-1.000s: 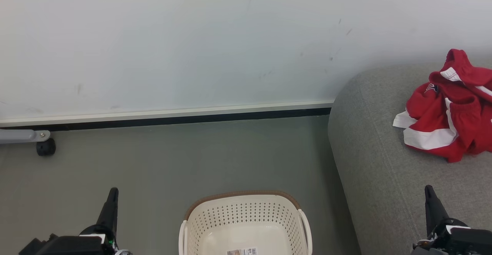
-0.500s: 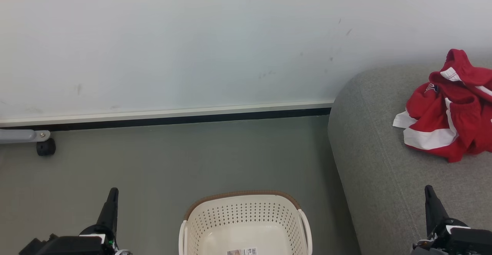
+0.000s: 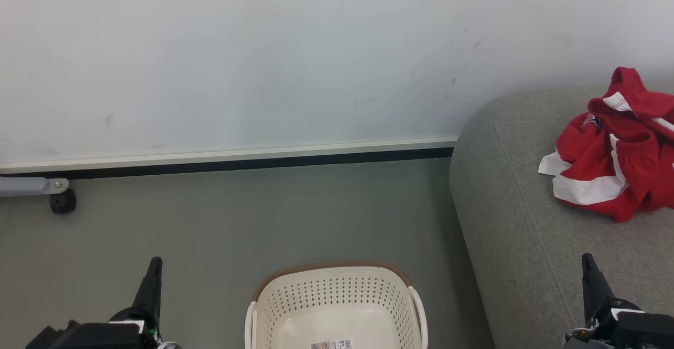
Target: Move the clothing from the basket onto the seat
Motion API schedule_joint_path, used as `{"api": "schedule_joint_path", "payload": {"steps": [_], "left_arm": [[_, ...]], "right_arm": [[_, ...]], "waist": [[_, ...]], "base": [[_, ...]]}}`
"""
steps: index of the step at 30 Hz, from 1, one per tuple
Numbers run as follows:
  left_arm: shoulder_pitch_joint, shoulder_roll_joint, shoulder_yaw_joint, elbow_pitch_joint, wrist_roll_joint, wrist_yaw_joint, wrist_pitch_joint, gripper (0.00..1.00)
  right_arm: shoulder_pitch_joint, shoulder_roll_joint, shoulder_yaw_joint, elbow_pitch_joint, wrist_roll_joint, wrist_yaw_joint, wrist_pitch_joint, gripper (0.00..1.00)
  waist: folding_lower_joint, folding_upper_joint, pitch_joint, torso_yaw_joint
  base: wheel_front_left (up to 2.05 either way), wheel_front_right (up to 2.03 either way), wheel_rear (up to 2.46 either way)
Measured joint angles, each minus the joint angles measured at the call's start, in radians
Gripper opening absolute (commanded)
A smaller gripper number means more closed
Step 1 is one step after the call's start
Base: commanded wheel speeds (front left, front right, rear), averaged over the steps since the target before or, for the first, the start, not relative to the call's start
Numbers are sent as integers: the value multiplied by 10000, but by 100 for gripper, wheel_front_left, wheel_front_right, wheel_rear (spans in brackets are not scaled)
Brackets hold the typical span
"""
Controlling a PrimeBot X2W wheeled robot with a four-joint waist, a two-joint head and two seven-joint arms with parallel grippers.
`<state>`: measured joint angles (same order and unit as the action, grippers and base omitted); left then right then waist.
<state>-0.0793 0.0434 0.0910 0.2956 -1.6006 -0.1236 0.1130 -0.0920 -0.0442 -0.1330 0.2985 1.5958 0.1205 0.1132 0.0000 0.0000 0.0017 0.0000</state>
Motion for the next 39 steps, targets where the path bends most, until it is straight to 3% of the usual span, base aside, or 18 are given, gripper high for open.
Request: {"api": "schedule_joint_path", "payload": {"steps": [39], "left_arm": [[0, -2, 0, 2, 0, 0, 0, 0]], "right_arm": [[0, 2, 0, 0, 0, 0, 0, 0]], "waist": [[0, 0, 0, 0]], "base": [[0, 0, 0]]}}
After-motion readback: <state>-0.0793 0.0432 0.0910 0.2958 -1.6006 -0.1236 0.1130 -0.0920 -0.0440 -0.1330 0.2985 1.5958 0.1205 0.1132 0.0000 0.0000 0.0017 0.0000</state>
